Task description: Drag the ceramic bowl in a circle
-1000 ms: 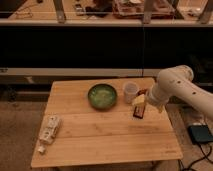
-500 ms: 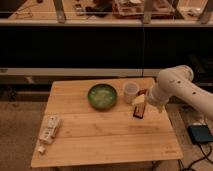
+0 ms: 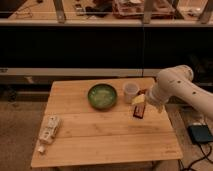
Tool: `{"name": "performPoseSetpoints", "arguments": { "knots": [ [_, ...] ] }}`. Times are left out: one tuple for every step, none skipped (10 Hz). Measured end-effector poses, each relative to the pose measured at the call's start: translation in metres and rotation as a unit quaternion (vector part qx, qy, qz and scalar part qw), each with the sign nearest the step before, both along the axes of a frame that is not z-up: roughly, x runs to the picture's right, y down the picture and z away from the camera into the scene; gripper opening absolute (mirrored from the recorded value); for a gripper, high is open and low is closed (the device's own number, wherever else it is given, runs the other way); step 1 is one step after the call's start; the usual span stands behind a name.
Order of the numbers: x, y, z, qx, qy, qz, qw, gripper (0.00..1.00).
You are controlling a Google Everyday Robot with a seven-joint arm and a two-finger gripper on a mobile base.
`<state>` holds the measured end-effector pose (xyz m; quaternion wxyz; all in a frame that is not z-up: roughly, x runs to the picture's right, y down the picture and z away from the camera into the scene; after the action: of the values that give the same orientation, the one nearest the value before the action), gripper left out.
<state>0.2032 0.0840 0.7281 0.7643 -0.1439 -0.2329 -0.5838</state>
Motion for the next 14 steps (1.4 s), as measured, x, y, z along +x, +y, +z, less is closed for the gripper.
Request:
{"name": "performPoseSetpoints", "arguments": {
  "knots": [
    [-0.015,-0.006,0.004,0.001,-0.003,0.012,0.9999,0.8],
    [-0.033,-0.011,0.011,-0.001,-0.004,0.026,0.9997,0.8],
    [-0.049,-0.014,0.019,-0.002,-0.003,0.039,0.9992,0.8],
    [-0.063,-0.015,0.028,-0.003,-0.001,0.053,0.9986,0.8],
    [-0.075,-0.014,0.038,-0.003,0.001,0.068,0.9977,0.8],
    [-0.086,-0.014,0.05,-0.001,0.008,0.086,0.9962,0.8],
    [-0.094,-0.015,0.06,0.004,0.017,0.105,0.9943,0.8],
    [-0.102,-0.015,0.073,0.007,0.025,0.129,0.9913,0.8],
    [-0.113,-0.013,0.086,0.007,0.029,0.153,0.9878,0.8],
    [-0.121,-0.011,0.094,0.007,0.028,0.164,0.9861,0.8],
    [-0.131,-0.008,0.103,0.007,0.024,0.169,0.9853,0.8],
    [-0.139,-0.004,0.111,0.004,0.019,0.166,0.9859,0.8],
    [-0.146,0.0,0.121,0.003,0.015,0.154,0.9879,0.8],
    [-0.153,0.003,0.13,0.002,0.01,0.142,0.9898,0.8]
  ]
}}
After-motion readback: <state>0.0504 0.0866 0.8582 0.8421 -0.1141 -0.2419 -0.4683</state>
